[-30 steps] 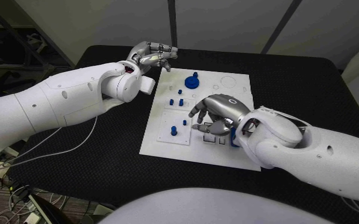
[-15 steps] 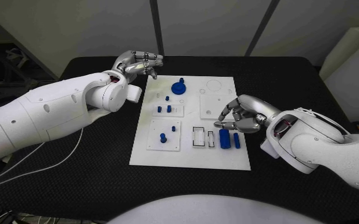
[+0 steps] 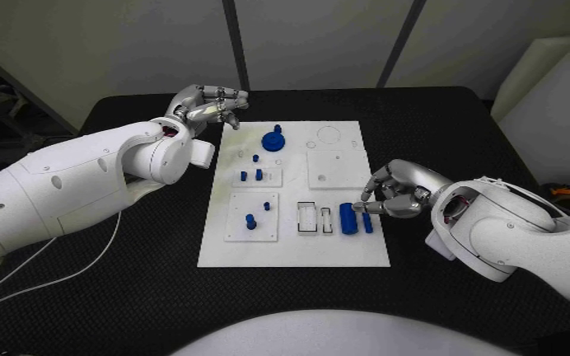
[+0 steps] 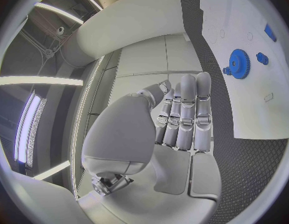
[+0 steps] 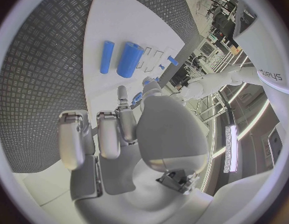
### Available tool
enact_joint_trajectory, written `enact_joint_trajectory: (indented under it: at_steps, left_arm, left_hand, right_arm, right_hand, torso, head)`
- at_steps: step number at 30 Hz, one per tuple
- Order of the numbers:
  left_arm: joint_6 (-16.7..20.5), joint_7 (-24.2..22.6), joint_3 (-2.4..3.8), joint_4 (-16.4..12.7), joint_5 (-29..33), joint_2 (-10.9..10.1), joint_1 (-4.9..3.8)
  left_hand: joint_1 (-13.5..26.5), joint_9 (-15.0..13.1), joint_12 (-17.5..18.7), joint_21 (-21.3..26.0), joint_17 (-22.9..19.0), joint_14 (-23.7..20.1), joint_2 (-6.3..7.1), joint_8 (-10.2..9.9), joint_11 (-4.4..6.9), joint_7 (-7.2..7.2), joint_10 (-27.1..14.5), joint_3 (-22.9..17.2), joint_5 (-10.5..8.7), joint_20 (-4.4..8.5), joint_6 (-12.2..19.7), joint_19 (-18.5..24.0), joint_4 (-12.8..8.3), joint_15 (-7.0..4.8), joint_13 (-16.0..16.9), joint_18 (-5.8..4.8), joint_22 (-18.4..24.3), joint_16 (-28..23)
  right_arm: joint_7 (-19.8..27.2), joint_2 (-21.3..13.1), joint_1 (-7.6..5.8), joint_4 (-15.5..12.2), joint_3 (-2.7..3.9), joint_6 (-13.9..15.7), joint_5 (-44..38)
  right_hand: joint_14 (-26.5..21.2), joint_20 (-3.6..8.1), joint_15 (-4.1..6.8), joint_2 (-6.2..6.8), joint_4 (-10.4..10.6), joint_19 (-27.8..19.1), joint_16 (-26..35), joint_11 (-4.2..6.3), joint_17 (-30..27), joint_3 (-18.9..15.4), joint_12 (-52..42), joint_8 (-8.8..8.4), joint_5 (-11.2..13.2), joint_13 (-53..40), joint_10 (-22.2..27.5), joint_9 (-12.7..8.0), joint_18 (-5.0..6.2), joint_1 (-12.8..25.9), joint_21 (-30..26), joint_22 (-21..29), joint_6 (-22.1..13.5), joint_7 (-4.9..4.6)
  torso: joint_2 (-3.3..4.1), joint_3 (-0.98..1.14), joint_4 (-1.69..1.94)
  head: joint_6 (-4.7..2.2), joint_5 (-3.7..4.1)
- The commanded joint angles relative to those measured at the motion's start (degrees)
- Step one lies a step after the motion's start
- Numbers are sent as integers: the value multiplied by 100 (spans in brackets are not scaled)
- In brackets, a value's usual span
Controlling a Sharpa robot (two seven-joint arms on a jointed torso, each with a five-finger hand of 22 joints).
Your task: Assemble the parts on the task board
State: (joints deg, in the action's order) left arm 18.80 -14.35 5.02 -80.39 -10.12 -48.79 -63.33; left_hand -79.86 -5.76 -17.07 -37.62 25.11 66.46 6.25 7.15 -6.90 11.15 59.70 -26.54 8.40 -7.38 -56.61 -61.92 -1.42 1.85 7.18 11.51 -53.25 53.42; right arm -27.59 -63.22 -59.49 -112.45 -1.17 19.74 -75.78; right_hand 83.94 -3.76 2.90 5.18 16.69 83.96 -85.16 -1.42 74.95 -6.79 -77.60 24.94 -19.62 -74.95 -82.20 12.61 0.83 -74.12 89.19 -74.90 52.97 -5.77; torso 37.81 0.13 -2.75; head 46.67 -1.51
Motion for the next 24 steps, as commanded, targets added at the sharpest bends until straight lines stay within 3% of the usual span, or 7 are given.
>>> enact_joint_trajectory:
  at_steps: [1,6,13,24]
  left_arm:
    - [-26,-11,4,-27,-21,-1,4]
    - [-25,-15,4,-38,-21,-2,15]
    - [-26,-19,4,-48,-21,-5,23]
    - [-22,-18,4,-57,-21,-3,25]
  left_hand:
    - [18,6,-20,32,-8,-45,-60,34,5,3,-26,30,-10,-11,25,41,-6,11,-4,-103,7,-12]
    - [18,6,-20,32,-8,-45,-60,34,5,3,-26,30,-10,-11,25,41,-6,11,-4,-103,7,-12]
    - [18,6,-20,32,-8,-45,-60,34,5,3,-26,30,-10,-11,25,41,-6,11,-4,-103,7,-12]
    - [19,8,-27,33,-11,-45,-63,39,4,4,-28,34,-10,-12,24,41,-6,11,-4,-103,7,-9]
  right_arm:
    - [-428,57,17,-11,-24,-96,-373]
    - [-563,141,95,22,-45,-139,-466]
    - [-682,283,221,94,-55,-174,-569]
    - [-745,519,349,229,-56,-227,-586]
  right_hand:
    - [473,-3,-29,-33,1,551,-29,10,770,-69,-37,42,-3,-286,-30,16,-63,71,27,-1444,-64,-8]
    - [470,-6,-31,-53,12,556,-41,14,783,-186,-29,128,-6,-295,-17,63,-65,209,32,-1450,-85,-2]
    - [467,-4,-27,-61,14,556,-47,20,790,-275,-5,216,-12,-287,2,119,-65,346,33,-1451,-103,9]
    - [465,-3,-25,-70,14,551,-44,24,784,-297,17,251,-13,-271,17,143,-63,388,27,-1444,-110,14]
  torso:
    - [-3,-9,16]
    - [-11,-19,25]
    - [-1,-10,14]
    - [7,-20,18]
  head:
    - [-14,42]
    - [-6,42]
    - [-4,34]
    - [-15,34]
